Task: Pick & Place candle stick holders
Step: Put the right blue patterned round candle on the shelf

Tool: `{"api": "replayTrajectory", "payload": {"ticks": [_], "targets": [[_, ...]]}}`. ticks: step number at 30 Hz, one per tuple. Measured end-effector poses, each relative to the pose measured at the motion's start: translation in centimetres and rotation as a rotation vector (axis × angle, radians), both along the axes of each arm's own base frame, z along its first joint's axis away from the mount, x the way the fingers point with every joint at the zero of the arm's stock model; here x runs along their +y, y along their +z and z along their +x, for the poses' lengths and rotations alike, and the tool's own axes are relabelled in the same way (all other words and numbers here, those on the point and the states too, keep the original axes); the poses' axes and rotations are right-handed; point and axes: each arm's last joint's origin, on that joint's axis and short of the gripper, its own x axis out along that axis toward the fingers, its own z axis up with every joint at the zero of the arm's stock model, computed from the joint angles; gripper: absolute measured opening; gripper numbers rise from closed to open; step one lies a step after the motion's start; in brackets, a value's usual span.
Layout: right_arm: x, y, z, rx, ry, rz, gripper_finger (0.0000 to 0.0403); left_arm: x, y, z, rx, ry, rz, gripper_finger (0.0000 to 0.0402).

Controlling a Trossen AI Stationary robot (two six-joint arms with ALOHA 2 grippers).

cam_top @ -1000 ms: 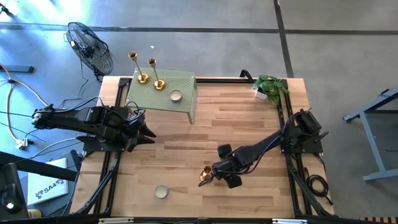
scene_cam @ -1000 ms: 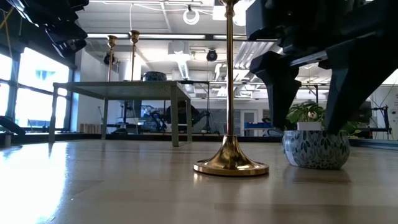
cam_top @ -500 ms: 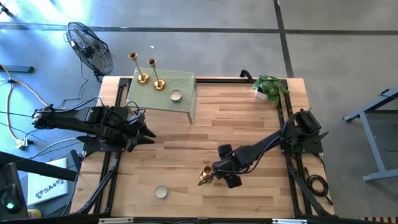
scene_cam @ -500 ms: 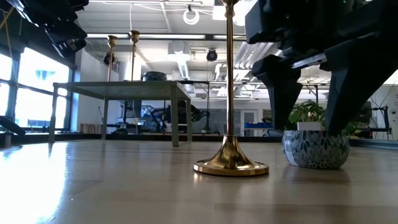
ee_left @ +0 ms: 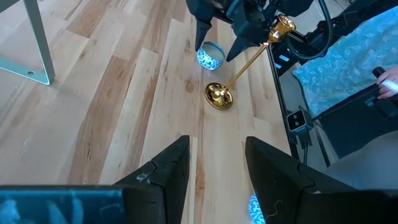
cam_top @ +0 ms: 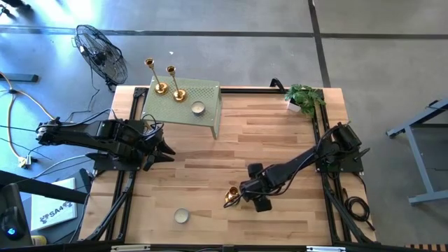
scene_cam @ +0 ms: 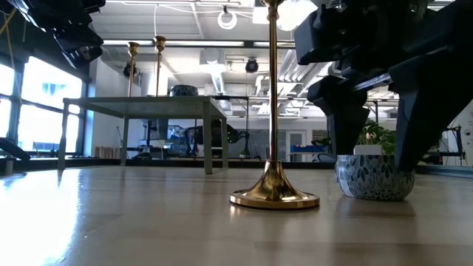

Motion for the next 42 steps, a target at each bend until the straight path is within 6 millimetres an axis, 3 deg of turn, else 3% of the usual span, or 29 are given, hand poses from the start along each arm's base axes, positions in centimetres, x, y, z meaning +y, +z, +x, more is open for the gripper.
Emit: {"api": "replayTrajectory", "payload": {"ticks": [42], "targets": [[0.28, 0.18, 0.54, -0.057, 0.013, 0.029, 0.0385, 0.0, 0.0, 0.01, 0.001, 0.002, -0.003, 0.0154]]}}
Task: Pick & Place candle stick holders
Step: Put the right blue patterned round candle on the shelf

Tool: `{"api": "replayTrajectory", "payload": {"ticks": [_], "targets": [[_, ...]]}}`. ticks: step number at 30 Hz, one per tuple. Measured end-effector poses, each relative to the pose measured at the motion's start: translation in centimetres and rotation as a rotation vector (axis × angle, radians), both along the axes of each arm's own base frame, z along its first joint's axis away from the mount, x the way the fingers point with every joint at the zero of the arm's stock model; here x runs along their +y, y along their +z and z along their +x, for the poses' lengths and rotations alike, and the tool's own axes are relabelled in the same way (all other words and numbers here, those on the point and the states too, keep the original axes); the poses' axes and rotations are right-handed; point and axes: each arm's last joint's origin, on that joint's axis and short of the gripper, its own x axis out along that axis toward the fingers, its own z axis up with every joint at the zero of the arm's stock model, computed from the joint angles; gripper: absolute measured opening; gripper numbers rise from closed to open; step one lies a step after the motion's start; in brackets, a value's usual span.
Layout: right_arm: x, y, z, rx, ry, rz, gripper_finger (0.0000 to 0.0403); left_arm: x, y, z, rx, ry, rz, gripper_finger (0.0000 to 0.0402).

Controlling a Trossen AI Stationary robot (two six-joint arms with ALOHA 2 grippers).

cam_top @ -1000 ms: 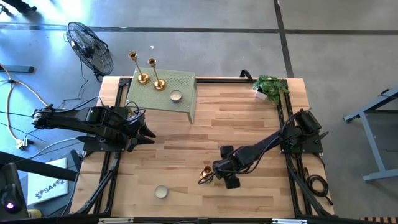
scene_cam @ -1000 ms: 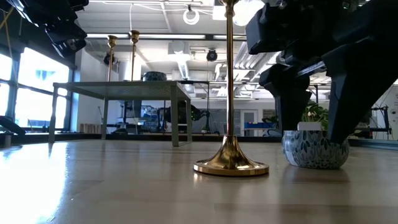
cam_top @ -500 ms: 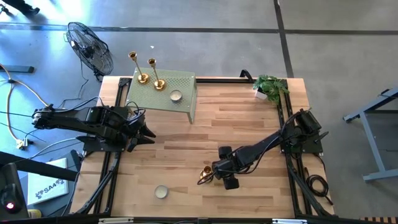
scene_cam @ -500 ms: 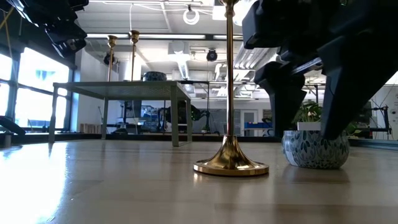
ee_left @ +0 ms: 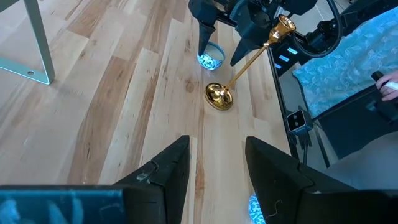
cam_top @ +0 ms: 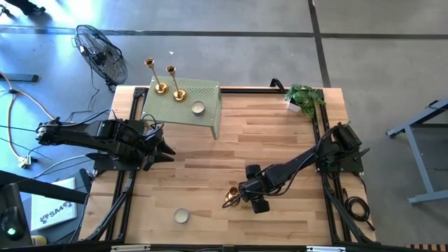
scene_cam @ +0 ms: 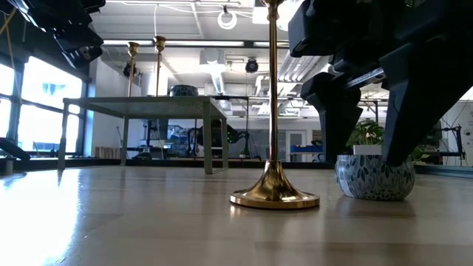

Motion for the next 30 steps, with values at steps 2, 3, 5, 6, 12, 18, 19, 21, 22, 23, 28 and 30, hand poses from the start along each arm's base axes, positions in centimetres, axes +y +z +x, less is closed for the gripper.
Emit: {"api": "replayTrajectory", "payload": {"ticks": [2, 3, 5, 6, 12, 18, 19, 21, 22, 23, 28, 30], "targets": [[0.0, -0.1, 0.0, -0.005, -0.001, 0.001, 0.0385, 0.0, 0.0, 0.0, 0.0, 0.0, 0.0, 0.0154], [0.0, -0.3, -0.1, -0.008, -0.002, 0.003, 0.0385, 0.0, 0.0, 0.0, 0.0, 0.0, 0.0, 0.0154], [-0.1, -0.8, -0.3, 0.002, -0.009, 0.006, 0.0385, 0.0, 0.0, 0.0, 0.0, 0.0, 0.0, 0.0154], [-0.2, -1.0, -0.5, 0.006, -0.014, 0.014, 0.0385, 0.0, 0.0, 0.0, -0.001, 0.0, 0.0, 0.0154], [-0.2, -1.3, -0.5, 0.005, -0.018, 0.028, 0.0385, 0.0, 0.0, 0.0, 0.0, 0.001, -0.002, 0.0154], [-0.2, -1.3, -0.5, 0.003, -0.002, 0.02, 0.0385, 0.0, 0.0, 0.0, 0.0, 0.001, -0.002, 0.0154], [-0.2, -1.3, -0.6, 0.003, -0.001, 0.02, 0.0385, 0.0, 0.0, 0.0, 0.0, 0.002, -0.002, 0.0154], [-0.2, -1.3, -0.6, 0.003, -0.001, 0.02, 0.0385, 0.0, 0.0, 0.0, 0.0, 0.001, -0.002, 0.0154], [-0.2, -1.3, -0.6, 0.003, 0.0, 0.02, 0.0385, 0.0, 0.0, 0.0, 0.0, 0.002, -0.002, 0.0154], [-0.2, -1.3, -0.6, 0.003, 0.003, 0.019, 0.0385, 0.0, 0.0, 0.0, 0.0, 0.002, -0.002, 0.0154], [-0.2, -1.4, -0.7, 0.016, 0.005, 0.012, 0.0385, 0.0, 0.0, 0.0, 0.001, 0.004, -0.006, 0.0154], [-0.3, -1.4, -0.7, 0.017, 0.005, 0.012, 0.0385, 0.0, 0.0, 0.0, 0.001, 0.004, -0.006, 0.0154]]}}
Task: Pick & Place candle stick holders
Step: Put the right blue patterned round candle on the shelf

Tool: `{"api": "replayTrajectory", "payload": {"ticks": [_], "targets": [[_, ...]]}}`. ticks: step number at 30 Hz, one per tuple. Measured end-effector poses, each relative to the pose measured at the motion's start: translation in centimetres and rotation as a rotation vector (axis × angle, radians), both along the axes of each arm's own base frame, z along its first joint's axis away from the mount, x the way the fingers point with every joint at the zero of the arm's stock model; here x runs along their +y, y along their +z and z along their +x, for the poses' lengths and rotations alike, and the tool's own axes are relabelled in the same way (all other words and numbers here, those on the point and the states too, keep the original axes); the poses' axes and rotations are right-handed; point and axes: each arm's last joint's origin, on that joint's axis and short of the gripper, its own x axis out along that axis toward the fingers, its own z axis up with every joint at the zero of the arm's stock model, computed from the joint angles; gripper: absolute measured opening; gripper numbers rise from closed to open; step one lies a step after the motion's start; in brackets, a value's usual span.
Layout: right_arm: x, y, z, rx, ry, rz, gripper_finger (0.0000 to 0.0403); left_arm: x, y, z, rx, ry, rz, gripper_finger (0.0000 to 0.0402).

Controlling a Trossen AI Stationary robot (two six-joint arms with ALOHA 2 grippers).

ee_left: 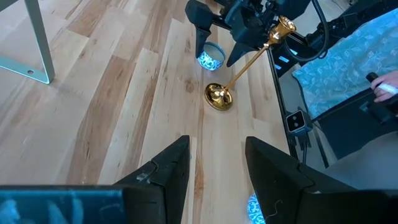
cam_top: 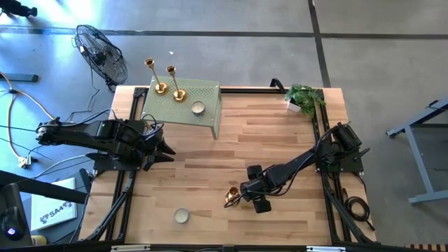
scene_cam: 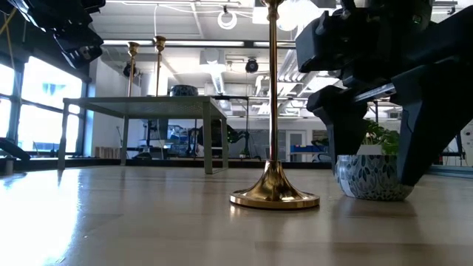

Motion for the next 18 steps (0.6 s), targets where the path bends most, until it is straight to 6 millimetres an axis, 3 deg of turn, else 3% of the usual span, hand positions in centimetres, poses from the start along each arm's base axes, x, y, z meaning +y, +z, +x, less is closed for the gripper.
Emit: {"api": "replayTrajectory", "payload": {"ticks": [11, 18], "targets": [[-0.23, -0.13, -0.4, 0.044, -0.057, -0.016, 0.0382, 0.0, 0.0, 0.01, 0.0, 0.001, 0.0, 0.0154], [-0.28, -0.14, -0.41, 0.045, -0.058, -0.022, 0.0352, 0.01, 0.01, 0.01, 0.001, 0.007, -0.007, 0.0154]]}}
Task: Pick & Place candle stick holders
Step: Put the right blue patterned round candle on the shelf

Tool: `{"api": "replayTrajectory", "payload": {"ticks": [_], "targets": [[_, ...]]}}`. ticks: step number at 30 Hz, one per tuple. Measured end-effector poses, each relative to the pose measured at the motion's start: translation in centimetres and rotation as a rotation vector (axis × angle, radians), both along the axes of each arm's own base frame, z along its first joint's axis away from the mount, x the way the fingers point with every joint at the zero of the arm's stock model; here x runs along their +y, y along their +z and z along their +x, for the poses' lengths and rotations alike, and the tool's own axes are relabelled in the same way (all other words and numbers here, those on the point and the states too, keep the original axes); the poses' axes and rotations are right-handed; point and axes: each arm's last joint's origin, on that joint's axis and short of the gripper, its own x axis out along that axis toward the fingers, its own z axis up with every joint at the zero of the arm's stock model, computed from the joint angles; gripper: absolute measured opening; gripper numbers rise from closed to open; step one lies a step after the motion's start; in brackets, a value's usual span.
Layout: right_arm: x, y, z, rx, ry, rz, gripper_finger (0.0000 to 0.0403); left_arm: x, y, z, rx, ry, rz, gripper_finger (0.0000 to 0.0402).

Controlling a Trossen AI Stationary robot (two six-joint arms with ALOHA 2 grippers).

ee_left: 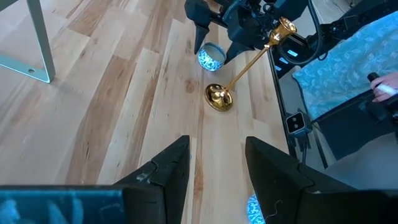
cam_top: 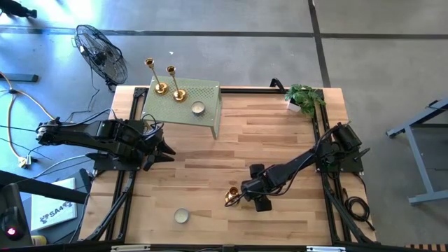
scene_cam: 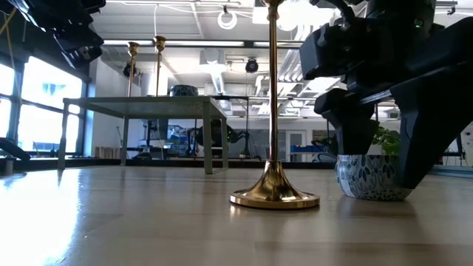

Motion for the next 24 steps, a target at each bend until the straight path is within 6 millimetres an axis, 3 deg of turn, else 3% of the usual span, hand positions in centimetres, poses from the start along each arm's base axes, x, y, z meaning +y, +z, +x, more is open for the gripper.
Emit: {"api": "replayTrajectory", "payload": {"ticks": [11, 24], "targets": [[-0.02, -0.01, -0.04, 0.003, -0.008, -0.003, 0.03, 0.02, 0.02, 0.01, 0.0, 0.011, -0.005, 0.0154], [-0.06, -0.03, -0.12, 0.014, -0.048, 0.003, 0.0293, 0.03, 0.08, 0.03, -0.006, 0.013, -0.005, 0.0154]]}}
